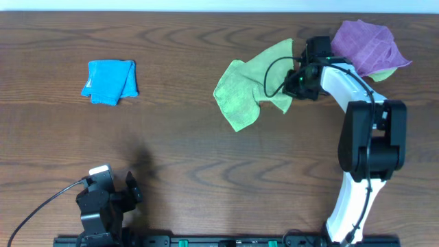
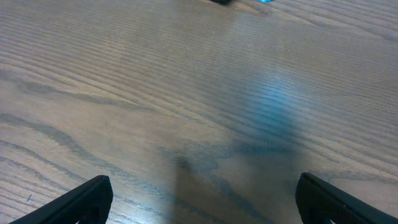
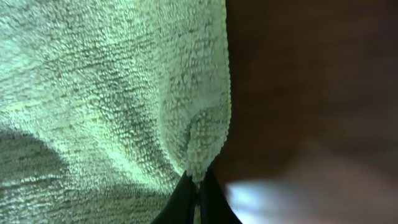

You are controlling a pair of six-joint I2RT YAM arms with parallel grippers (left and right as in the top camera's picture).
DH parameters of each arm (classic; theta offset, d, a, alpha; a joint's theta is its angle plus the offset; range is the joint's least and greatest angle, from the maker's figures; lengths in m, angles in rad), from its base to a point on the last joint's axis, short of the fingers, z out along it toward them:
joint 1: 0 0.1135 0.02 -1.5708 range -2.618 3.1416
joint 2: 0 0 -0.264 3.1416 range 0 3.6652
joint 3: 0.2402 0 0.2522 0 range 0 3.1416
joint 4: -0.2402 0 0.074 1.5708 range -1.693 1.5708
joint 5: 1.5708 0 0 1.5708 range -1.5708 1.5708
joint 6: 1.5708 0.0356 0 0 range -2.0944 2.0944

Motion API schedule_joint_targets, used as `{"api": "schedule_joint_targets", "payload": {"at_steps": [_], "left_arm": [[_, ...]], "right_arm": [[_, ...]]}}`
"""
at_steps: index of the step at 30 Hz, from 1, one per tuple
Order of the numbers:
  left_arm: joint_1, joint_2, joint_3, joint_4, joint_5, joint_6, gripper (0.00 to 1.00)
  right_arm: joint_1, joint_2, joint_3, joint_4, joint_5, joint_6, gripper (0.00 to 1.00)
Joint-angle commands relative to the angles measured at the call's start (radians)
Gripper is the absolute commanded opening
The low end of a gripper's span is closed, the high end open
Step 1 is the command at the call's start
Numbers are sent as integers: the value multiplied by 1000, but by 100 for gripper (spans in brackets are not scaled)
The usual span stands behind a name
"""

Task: Fold the cloth
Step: 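Reach the left gripper to the green cloth's left edge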

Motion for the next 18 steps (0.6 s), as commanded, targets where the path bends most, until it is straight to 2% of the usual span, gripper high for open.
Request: {"api": "schedule_joint_targets", "payload": {"at_steps": [1,11,18], "left_arm": [[-4,-6,-10,-67,-29,3,95],[-4,-6,-10,-68,-29,3,95],[-4,-6,-10,-68,-29,4,95]], "right_arm": [[-5,-68,-3,-58,50,10,1],[34,-106,-3,-309,121,10,1],[85,-106,-3,-475,307,39,1]]}}
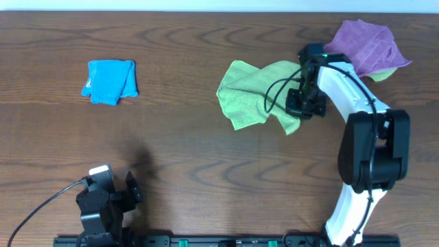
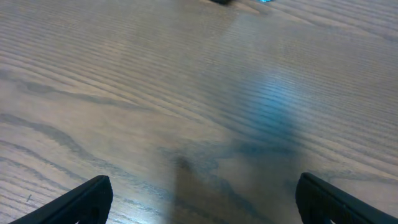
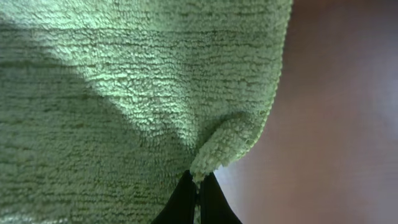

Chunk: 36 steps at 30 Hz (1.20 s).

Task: Fold the cloth
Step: 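Reach the left gripper to the green cloth's left edge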

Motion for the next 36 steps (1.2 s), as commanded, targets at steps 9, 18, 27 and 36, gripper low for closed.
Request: {"api": "schedule_joint_targets", "payload": {"at_steps": [9,18,27,36], "left_arm": [[-4,-6,-10,-68,-29,4,95],[-4,-6,-10,-68,-29,4,95],[-4,-6,-10,-67,-29,4,95],[-4,-6,-10,-67,-29,4,95]], "right_arm": [[27,-15,-2,-135,289,98,6],[31,-132,-2,-123,288,98,58],[52,-382,-2,-68,-188,-322,65],[198,-431,-2,-92,-225,-406,52]]}}
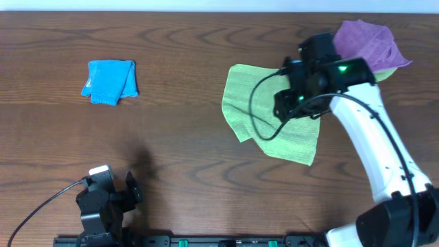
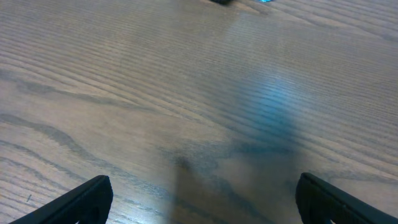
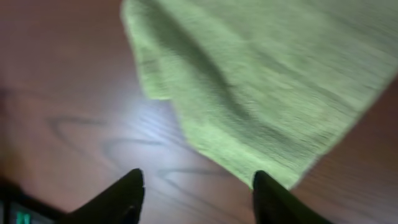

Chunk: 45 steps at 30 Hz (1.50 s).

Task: Fold the cloth
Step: 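Reach the left gripper to the green cloth's left edge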

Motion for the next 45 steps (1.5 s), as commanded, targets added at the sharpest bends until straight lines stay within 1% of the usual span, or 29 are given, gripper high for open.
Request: {"api": "schedule_joint_targets", "payload": {"at_steps": [1,6,8,9,10,11,13,15,17,19,21,25,29,31,33,35,36,37,39,41,45], "left_arm": [[-4,-6,-10,-67,-29,4,95],[-4,-6,-10,-47,-26,2,95],[-4,-6,-10,0,13,-22,95],[-4,-6,-10,13,51,-62,95],[-4,-6,-10,16,87,-108,95],[-4,-6,-10,24,93,-128,95],[-5,-5,-10,50,109,-132,96],[-4,6,16,81,163,-133,96],[-4,55,72,88,168,-167,96],[-5,140,143,85,182,-169,96],[-5,262,229,81,203,-170,96],[-5,581,462,36,306,-173,96],[-31,922,755,-74,412,-177,96],[-56,1043,851,-80,476,-177,96],[-74,1144,903,-63,530,-209,96],[-82,1231,916,-30,635,-305,95],[-85,1269,916,8,692,-354,95],[-93,1313,916,61,758,-379,95],[-118,1383,916,151,846,-382,95],[-163,1453,916,226,870,-400,96],[-278,1566,916,340,866,-452,95]], "right_arm": [[58,-13,2,1,-62,-55,51],[135,-47,2,47,-77,-55,50],[153,-68,2,69,-77,-55,50],[160,-86,2,82,-77,-55,49],[161,-102,2,93,-77,-55,49],[161,-122,2,104,-77,-55,49],[152,-167,2,116,-76,-55,50],[135,-206,2,116,-75,-50,53],[111,-240,2,111,-72,-39,55],[87,-265,2,106,-71,-33,56],[62,-282,2,106,-69,-31,58],[18,-296,2,105,-69,-23,58],[3,-296,2,106,-69,-16,58],[3,-296,2,109,-69,-11,58],[3,-296,2,111,-69,-9,58],[3,-296,2,111,-69,-8,58],[3,-296,2,111,-69,-5,58],[3,-296,2,111,-69,-5,58],[3,-296,2,111,-69,-5,58],[3,-296,2,111,-69,-5,58],[3,-296,2,111,-46,8,58]]}}
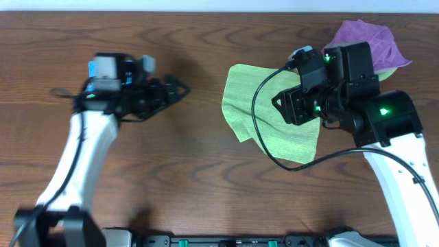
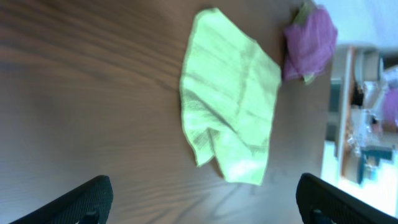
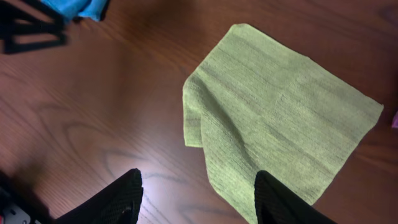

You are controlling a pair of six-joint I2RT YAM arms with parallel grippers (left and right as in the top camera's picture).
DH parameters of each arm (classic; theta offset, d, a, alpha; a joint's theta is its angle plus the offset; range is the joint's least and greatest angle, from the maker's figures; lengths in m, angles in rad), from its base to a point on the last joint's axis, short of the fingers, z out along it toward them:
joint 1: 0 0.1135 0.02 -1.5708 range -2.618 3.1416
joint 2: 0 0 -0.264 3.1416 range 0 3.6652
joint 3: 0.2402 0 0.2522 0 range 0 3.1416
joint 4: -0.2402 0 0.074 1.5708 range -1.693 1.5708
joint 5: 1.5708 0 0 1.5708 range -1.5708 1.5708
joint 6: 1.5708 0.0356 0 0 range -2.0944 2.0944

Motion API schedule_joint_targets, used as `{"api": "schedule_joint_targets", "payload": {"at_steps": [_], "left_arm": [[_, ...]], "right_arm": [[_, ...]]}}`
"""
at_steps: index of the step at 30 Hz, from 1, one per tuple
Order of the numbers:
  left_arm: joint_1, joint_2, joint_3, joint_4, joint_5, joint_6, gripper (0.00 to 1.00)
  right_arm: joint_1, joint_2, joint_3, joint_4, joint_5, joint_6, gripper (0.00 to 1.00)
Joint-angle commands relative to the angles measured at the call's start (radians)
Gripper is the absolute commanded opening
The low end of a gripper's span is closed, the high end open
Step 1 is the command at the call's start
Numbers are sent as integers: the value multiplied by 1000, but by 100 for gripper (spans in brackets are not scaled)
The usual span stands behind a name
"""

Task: Fold the cloth
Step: 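Reach the left gripper to the green cloth's left edge, then hold the cloth with the left gripper and spread it flat with the right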

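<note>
The green cloth [image 1: 257, 103] lies spread flat on the wooden table [image 1: 206, 165], with a small flap doubled over at its left edge [image 3: 196, 121]. It also shows in the left wrist view as the green cloth [image 2: 230, 118]. My right gripper [image 3: 199, 208] hangs high above it, open and holding nothing; overhead the right gripper [image 1: 293, 108] covers the cloth's right part. My left gripper [image 1: 171, 91] is open to the left of the cloth, apart from it, and points toward it. The left gripper [image 2: 205, 208] holds nothing.
A folded blue cloth [image 1: 91, 67] lies at the back left, mostly hidden under my left arm. At the back right sits a crumpled purple cloth [image 1: 363, 38] with a bit of another green cloth under it. The table's far edge runs just behind them.
My left arm has left its parked spot at the front left and now reaches across the blue cloth toward the green one. The right gripper is higher above the cloth, still open.
My right gripper was shut on an edge of the crumpled green cloth beside the purple one. Then it held that edge nearer the table's middle. Then it stood open over the cloth, spread flat. Now the left arm has come up too.
</note>
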Motion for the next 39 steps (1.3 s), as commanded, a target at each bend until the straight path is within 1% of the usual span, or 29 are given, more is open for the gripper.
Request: {"api": "schedule_joint_targets", "payload": {"at_steps": [1,6,9,13,20,28,39], "left_arm": [[-101,75,14,64,66,-80,96],[-218,174,14,177,29,-160,96],[-267,227,14,198,-7,-207,96],[-310,288,14,212,-16,-232,96],[-358,362,14,248,-16,-297,96],[-393,383,14,270,-42,-351,95],[-427,384,14,272,-117,-375,96]], "right_arm": [[-8,-5,3,0,26,27,58],[-8,-5,3,0,29,27,58],[-8,-5,3,0,40,37,58],[-9,-5,3,1,62,42,57],[-20,-5,3,5,66,41,57],[-50,-5,3,5,65,41,57],[-55,-5,3,20,65,41,57]]}}
